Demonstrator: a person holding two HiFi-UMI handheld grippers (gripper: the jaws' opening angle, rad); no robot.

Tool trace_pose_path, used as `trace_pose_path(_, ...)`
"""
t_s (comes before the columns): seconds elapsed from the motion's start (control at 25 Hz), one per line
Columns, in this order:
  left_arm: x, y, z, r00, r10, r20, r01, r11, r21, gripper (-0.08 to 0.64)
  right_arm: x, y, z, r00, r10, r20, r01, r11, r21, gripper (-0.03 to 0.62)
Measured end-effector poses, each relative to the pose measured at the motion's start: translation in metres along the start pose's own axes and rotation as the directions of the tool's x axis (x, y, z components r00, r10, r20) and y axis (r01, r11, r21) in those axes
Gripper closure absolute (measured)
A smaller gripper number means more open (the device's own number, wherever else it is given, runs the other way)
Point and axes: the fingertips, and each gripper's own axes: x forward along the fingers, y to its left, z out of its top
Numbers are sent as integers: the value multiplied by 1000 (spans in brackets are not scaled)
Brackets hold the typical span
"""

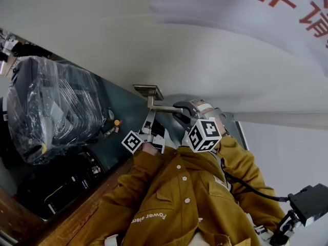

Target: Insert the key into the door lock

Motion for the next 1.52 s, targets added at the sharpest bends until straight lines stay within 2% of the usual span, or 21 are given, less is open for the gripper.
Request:
trace_pose_path(0.44,30,-2,7,999,-45,-16,45,999,12,531,1,-2,-1,1000,0,-18,0,1000,-3,469)
trace_pose_path(0.56,33,3,11,999,-32,-16,33,998,51,531,3,-4,-3,1000,5,-24,-5,1000,-4,469)
trace_pose_path(0.6,34,3,11,999,-36,-17,37,998,56,525,3,-3,-3,1000,5,-25,-5,1000,-1,468)
trace_pose_path(0.72,38,3,6,998,-40,-43,43,998,49,409,3,-1,-3,999,-11,-34,11,1000,-4,466)
trace_pose_path(0.84,36,6,-2,997,-20,-78,26,997,71,376,2,-3,-4,999,-32,-41,31,999,-14,449)
trace_pose_path(1.0,29,-13,-14,995,-45,-88,49,998,38,373,-8,-8,-2,999,-30,-25,31,999,19,416)
trace_pose_path(1.04,25,-16,-17,994,-33,-104,39,998,58,373,-13,-8,1,999,-34,-14,34,999,27,416)
trace_pose_path(1.08,20,-17,-19,992,-2,-128,17,994,112,373,-18,-8,6,999,-40,2,40,998,37,416)
trace_pose_path(1.2,2,-14,-24,972,127,-200,-58,947,317,345,-35,-8,25,996,-59,72,53,995,85,416)
trace_pose_path(1.28,-9,-18,-27,961,177,-214,-78,912,402,359,-42,-9,34,991,-69,118,54,991,126,416)
trace_pose_path(1.36,-21,-29,-27,956,206,-208,-79,867,492,362,-48,-12,41,984,-89,155,62,983,171,424)
trace_pose_path(1.44,-31,-50,-27,959,215,-184,-63,797,601,368,-54,-17,46,974,-125,188,80,971,226,449)
trace_pose_path(1.48,-34,-63,-27,961,216,-171,-49,746,664,368,-56,-20,48,968,-149,204,95,963,253,468)
trace_pose_path(1.52,-36,-78,-29,964,212,-159,-30,684,729,368,-60,-24,50,959,-179,220,115,954,277,486)
